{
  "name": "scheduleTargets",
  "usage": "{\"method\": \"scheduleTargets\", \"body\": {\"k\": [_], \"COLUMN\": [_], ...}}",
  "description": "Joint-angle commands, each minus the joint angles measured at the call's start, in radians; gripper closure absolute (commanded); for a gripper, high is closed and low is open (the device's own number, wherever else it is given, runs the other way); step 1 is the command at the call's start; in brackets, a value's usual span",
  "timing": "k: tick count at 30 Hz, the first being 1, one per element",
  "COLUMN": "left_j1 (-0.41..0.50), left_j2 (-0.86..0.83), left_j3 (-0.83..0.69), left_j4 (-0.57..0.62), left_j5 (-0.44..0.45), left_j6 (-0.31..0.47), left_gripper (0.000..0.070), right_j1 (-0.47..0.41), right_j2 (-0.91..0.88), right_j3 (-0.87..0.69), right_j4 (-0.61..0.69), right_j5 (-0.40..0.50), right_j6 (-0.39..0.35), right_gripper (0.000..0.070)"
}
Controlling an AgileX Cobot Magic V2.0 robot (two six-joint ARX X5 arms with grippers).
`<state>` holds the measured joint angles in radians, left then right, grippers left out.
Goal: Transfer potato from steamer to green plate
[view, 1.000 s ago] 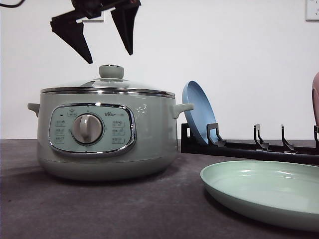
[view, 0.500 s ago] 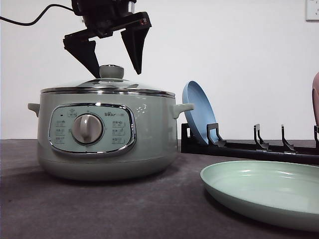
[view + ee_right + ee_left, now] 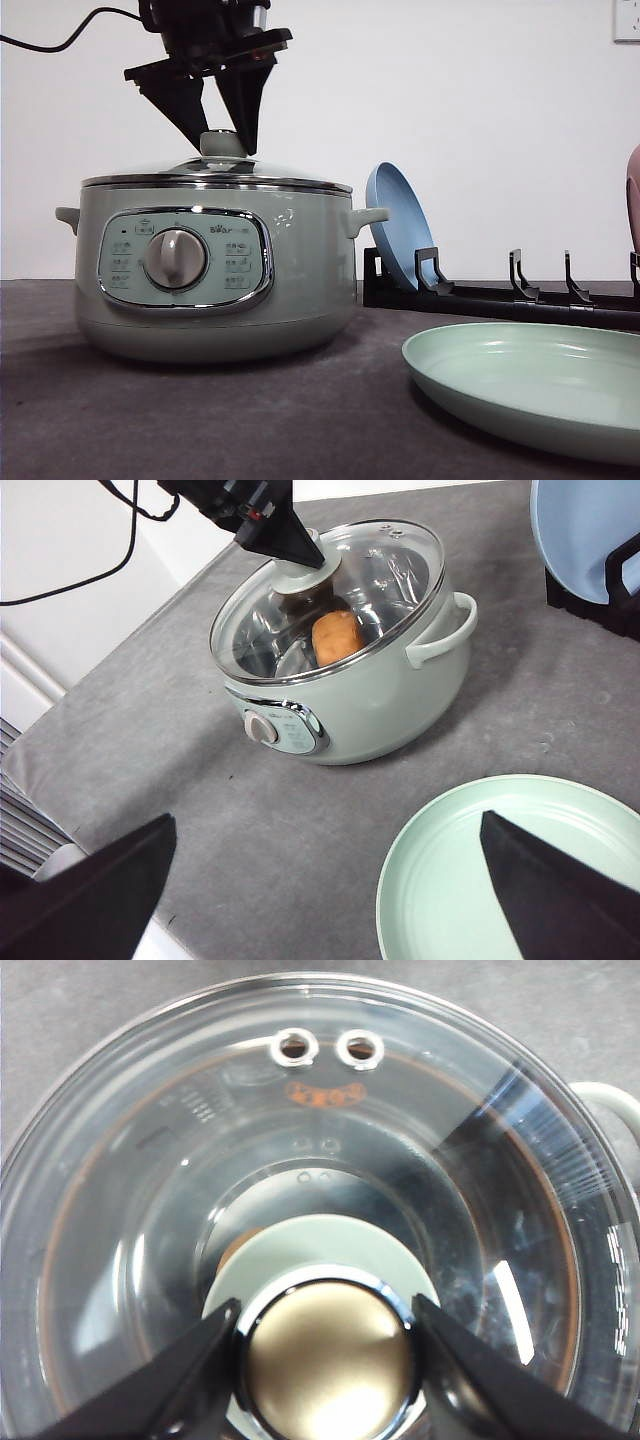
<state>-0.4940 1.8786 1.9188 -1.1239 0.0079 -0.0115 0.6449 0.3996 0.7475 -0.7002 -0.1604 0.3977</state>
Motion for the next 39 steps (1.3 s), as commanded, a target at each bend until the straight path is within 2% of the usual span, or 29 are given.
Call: {"method": "scheduleTargets", "body": {"k": [1, 3, 5, 17, 29, 39], "left_j1": [-0.01, -0.01, -0.01, -0.01, -0.01, 0.002], "left_j2": [0.016, 0.016, 0.016, 0.016, 0.0, -0.093], "left_j3": [0.028, 0.028, 0.028, 0.105, 0.319, 0.339], "left_j4": [-0.021, -0.023, -0.024, -0.039, -0.183, -0.193], "left_j5": [0.013, 0.013, 0.013, 0.012, 0.009, 0.006], "left_j6": [0.0, 0.0, 0.0, 0.0, -0.003, 0.0], "left_gripper": [0.0576, 0.0655, 0.0691, 0.0691, 0.0691, 0.0691], "right_j1": [0.006, 0.006, 0.006, 0.006, 0.005, 0.005], "right_j2": [0.002, 0.002, 0.002, 0.002, 0.002, 0.002], "right_j3": [0.012, 0.012, 0.012, 0.012, 0.012, 0.012], "right_j4": [0.004, 0.004, 0.004, 0.004, -0.001, -0.003], "right_j5": [0.004, 0.004, 0.004, 0.004, 0.038, 0.056], "right_j6": [0.007, 0.007, 0.007, 0.01, 0.01, 0.01], "right_gripper": [0.0086, 0.0086, 0.0086, 0.0086, 0.0086, 0.0086]}}
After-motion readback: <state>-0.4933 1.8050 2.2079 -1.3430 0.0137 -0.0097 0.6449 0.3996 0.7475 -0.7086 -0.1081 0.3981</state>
